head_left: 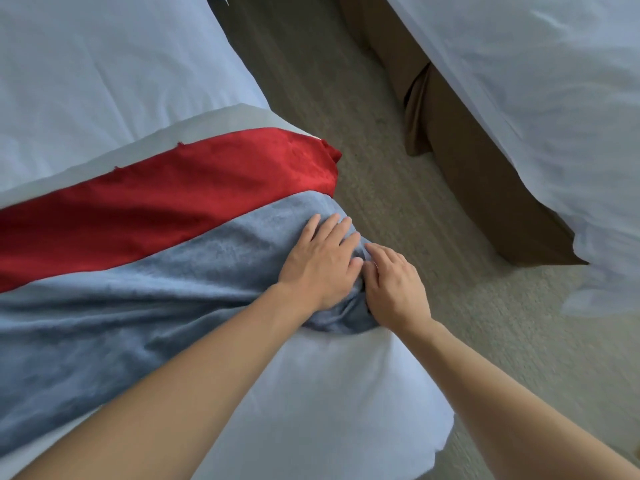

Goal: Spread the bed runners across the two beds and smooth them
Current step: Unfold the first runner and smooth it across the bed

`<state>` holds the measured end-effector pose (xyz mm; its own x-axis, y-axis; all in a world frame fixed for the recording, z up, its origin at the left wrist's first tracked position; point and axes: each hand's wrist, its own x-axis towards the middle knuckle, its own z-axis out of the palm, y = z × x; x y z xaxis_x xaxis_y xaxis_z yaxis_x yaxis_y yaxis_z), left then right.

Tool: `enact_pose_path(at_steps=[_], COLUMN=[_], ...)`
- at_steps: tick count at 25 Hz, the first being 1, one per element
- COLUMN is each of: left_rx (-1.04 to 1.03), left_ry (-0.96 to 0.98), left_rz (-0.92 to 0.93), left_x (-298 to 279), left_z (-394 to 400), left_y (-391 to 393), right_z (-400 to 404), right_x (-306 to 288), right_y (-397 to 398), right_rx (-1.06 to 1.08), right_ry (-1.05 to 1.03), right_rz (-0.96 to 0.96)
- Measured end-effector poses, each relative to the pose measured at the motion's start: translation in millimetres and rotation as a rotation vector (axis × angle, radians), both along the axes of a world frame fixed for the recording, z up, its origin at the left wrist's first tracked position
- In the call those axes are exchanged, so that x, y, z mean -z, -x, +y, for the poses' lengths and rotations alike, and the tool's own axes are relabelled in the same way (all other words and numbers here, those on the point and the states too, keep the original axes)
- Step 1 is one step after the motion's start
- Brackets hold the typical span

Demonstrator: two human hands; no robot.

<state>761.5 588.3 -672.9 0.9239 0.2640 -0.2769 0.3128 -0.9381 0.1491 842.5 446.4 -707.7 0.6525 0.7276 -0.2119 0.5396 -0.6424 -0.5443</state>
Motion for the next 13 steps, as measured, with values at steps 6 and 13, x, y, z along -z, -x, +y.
enact_pose_path(at_steps=[6, 13], left_rx=[-0.120, -0.171], left_ry=[-0.170, -0.359], left_rz=[-0.201, -0.052], left_x=[1.1, -7.7], left_z=[104.5, 206.4], left_y=[-11.3, -62.2], right_z=[87.8, 167.4], right_x=[-15.4, -3.6], right_y=[3.7, -1.7], right_rx=[0.010, 0.051], right_ry=[-0.124, -0.172], right_rz=[0.046, 0.075])
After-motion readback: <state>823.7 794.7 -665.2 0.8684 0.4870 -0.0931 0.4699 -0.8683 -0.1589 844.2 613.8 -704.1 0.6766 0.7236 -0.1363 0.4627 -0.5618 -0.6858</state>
